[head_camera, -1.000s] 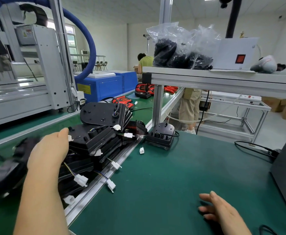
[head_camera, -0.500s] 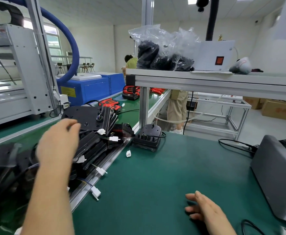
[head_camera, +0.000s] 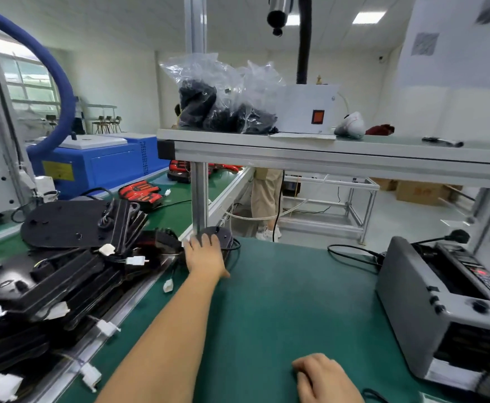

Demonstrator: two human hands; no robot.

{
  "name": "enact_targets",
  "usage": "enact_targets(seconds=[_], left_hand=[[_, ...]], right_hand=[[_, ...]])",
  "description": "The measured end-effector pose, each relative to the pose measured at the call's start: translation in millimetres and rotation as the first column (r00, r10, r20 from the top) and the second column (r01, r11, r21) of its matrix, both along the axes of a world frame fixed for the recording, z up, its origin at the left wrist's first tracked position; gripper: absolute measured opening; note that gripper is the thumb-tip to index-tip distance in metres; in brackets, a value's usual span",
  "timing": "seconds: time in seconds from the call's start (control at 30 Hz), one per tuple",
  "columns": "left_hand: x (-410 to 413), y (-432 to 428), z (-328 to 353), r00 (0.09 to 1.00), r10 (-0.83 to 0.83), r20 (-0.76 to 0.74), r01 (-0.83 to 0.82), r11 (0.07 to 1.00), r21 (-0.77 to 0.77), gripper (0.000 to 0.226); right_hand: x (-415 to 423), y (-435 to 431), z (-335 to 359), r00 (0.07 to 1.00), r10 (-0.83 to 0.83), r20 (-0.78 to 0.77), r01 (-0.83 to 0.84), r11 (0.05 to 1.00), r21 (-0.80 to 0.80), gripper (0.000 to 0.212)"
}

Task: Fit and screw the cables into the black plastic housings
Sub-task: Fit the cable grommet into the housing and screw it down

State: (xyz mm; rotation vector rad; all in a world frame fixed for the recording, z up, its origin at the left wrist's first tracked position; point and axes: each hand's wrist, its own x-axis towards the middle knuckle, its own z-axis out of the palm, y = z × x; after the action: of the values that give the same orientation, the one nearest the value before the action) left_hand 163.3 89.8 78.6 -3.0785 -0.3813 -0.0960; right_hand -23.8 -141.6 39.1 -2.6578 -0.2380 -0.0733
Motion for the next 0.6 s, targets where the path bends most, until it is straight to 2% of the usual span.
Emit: enact_targets(seconds=[0.13,0.23,0.33,0.47,0.6], left_hand=[[18,13,-11,0.997,-0.039,-0.070,0.039,0.999,0.001,0.105],[21,15,-14,0.993,-0.111,-0.036,0.109,0.992,-0.057,0.091],[21,10,-9,0.988,-0.150,0.021,0.152,0.983,-0.106,0.082],[12,-6,15,0.983,-0.142,0.113,0.170,0.939,-0.298,0.079],[-14,-27,57,0.973,-0.150,0.177,0.222,0.821,-0.527,0.052]], right_hand=[[6,-4,1,0.999,-0.048,-0.026,0.044,0.990,-0.134,0.030],[6,-6,-1,0.998,-0.060,-0.020,0.056,0.983,-0.176,0.029],[6,-7,-4,0.999,-0.049,-0.017,0.046,0.987,-0.153,0.029],[3,-9,-7,0.999,-0.050,-0.006,0.049,0.991,-0.122,0.029],[0,-8,-9,0.996,-0.089,-0.008,0.088,0.994,-0.063,0.025]])
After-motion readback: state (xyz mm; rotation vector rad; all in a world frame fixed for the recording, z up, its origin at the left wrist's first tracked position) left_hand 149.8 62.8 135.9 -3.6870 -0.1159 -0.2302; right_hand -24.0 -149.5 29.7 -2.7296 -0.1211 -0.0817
